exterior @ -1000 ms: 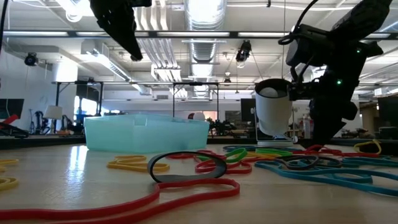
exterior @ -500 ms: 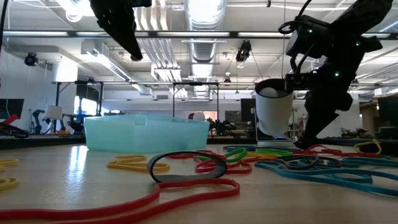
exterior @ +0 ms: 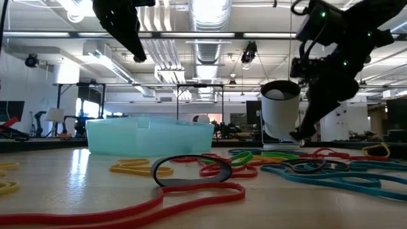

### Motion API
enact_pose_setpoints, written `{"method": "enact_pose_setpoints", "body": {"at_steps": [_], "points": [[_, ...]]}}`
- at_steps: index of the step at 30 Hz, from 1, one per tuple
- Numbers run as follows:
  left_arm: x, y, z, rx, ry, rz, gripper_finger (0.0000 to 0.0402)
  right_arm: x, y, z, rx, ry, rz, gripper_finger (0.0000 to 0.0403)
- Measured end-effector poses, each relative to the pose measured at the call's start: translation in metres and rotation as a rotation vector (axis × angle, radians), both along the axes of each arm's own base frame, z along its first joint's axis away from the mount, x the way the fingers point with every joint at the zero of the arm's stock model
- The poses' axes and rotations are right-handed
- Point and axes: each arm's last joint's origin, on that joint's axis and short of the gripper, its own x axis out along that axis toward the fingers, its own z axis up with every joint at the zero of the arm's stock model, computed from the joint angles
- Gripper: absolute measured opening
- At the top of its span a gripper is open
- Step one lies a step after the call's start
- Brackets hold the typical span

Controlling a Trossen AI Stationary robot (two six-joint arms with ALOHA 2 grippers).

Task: Pick and place rubber bands into bin
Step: Put the black rubber band into the green bin

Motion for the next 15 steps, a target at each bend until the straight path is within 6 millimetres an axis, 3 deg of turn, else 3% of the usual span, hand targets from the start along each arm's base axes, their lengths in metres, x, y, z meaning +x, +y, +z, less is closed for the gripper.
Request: {"method": "enact_pose_setpoints", "body": {"at_steps": [11,15], "points": [[-0.001,0.003,0.002,0.135,-0.005,0.055,0.0105,0.039,0.003,0.042,-0.208,-0.537,0.205,0.0009],[-0.003,0.005,0.005,0.181,-0.025,0.089,0.0105,0.054,-0.003,0.047,-0.256,-0.679,0.237,0.0009]]}}
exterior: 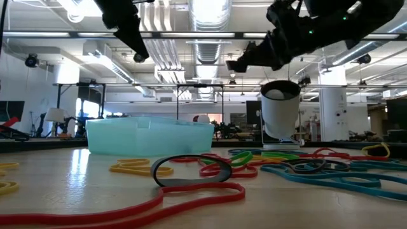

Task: Pick and place rubber bands into bin
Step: Put the black rubber band into the green bin

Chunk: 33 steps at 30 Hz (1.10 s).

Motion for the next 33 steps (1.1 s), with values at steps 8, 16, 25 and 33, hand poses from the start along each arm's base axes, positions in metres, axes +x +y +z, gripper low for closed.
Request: {"method": "enact_pose_setpoints", "body": {"at_steps": [8,16,25,33], "points": [[-0.004,-0.006,0.008,0.078,-0.064,0.017,0.0105,0.06,-0.027,-0.015,0.024,0.05,0.008,0.0009],[-0.008,-0.015,0.01,0.08,-0.067,-0.028,0.0105,0.132,-0.057,-0.028,0.074,0.135,0.035,0.0009],[-0.016,-0.021,0.015,0.078,-0.072,-0.064,0.0105,0.156,-0.078,-0.031,0.113,0.317,0.018,0.0057],[-0.021,-0.02,0.019,0.073,-0.086,-0.065,0.0105,0.151,-0.074,-0.015,0.098,0.326,0.094,0.015]]}}
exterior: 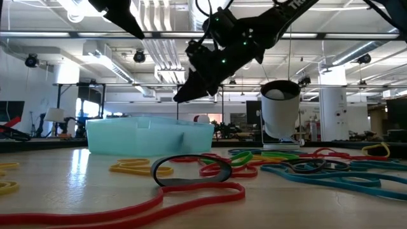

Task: Pick and place rubber bands into bin
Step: Put the black rubber band into the green bin

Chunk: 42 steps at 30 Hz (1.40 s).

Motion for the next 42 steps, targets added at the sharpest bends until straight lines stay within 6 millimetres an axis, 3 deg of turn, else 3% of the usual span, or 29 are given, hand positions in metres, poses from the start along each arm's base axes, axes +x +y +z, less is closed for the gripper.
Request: {"method": "enact_pose_setpoints", "body": {"at_steps": [4,9,18,24,30,35,42], "points": [[0.001,-0.001,-0.002,-0.024,0.013,-0.02,0.0105,-0.013,0.007,0.015,-0.011,0.021,0.038,0.0174],[0.006,-0.006,-0.009,-0.1,0.044,-0.083,0.0105,-0.043,0.026,0.041,-0.028,0.089,0.095,0.0182],[0.018,-0.018,-0.038,-0.247,-0.014,-0.258,0.0105,-0.133,0.086,0.074,-0.013,0.083,0.237,0.0173],[0.024,-0.026,-0.061,-0.345,-0.042,-0.361,0.0105,-0.197,0.114,0.072,0.09,0.023,0.281,0.0168],[0.034,-0.035,-0.082,-0.393,-0.053,-0.433,0.0105,-0.24,0.131,0.054,0.129,-0.029,0.306,0.0168],[0.054,-0.047,-0.097,-0.45,-0.088,-0.532,0.0105,-0.259,0.137,0.042,0.136,-0.061,0.303,0.0169],[0.081,-0.06,-0.124,-0.522,-0.065,-0.609,0.0105,-0.268,0.143,0.036,0.183,-0.076,0.329,0.0169]]}}
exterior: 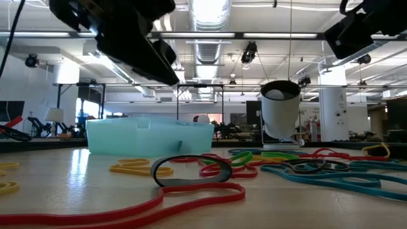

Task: Pick and place rubber bands into bin
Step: Put the black rubber band into the green bin

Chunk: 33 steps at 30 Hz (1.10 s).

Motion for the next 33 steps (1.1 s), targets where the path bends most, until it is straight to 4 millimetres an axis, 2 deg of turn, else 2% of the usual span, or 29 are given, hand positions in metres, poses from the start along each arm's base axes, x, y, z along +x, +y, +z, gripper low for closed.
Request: {"method": "enact_pose_setpoints", "body": {"at_steps": [7,18,29,33], "points": [[0.018,-0.01,-0.028,-0.015,0.092,-0.055,0.0105,0.002,0.006,0.0,-0.002,-0.016,0.033,0.0169],[0.041,-0.03,-0.05,-0.162,0.158,-0.141,0.0105,0.002,0.006,-0.001,-0.006,-0.014,0.035,0.0168],[0.048,-0.034,-0.046,-0.222,0.156,-0.166,0.0105,0.002,0.006,-0.001,-0.017,-0.018,0.041,0.0164],[0.049,-0.035,-0.052,-0.244,0.178,-0.16,0.0105,0.002,0.006,-0.001,-0.02,-0.019,0.043,0.0159]]}}
